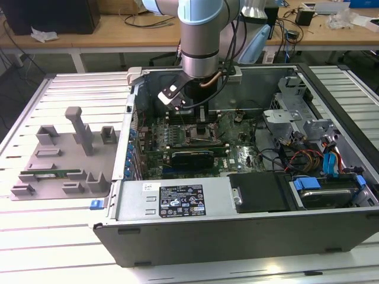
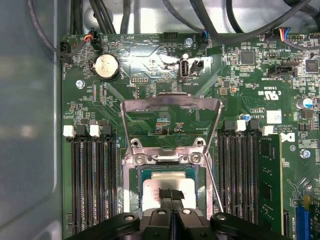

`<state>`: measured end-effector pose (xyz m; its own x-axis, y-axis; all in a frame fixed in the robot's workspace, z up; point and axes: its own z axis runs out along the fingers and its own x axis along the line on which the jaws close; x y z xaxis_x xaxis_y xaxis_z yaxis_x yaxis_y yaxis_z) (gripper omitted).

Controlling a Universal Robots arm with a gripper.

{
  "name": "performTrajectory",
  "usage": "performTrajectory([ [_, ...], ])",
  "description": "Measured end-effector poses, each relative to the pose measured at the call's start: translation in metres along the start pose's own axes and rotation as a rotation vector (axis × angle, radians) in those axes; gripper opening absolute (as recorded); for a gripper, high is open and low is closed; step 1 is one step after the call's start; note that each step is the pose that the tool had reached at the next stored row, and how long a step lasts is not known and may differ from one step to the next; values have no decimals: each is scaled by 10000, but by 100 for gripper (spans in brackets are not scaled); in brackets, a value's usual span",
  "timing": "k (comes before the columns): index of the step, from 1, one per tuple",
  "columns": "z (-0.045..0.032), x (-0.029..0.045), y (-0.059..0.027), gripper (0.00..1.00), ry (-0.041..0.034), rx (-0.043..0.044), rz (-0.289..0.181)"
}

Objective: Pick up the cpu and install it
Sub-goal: 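Place the cpu into insertion slot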

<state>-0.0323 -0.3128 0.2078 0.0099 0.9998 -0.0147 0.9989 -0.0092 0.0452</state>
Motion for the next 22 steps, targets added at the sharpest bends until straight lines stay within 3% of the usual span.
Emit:
performTrajectory([
  [3, 11, 1, -3, 11, 12, -4, -200],
  [22, 49, 1, -5, 11, 50, -3, -203],
])
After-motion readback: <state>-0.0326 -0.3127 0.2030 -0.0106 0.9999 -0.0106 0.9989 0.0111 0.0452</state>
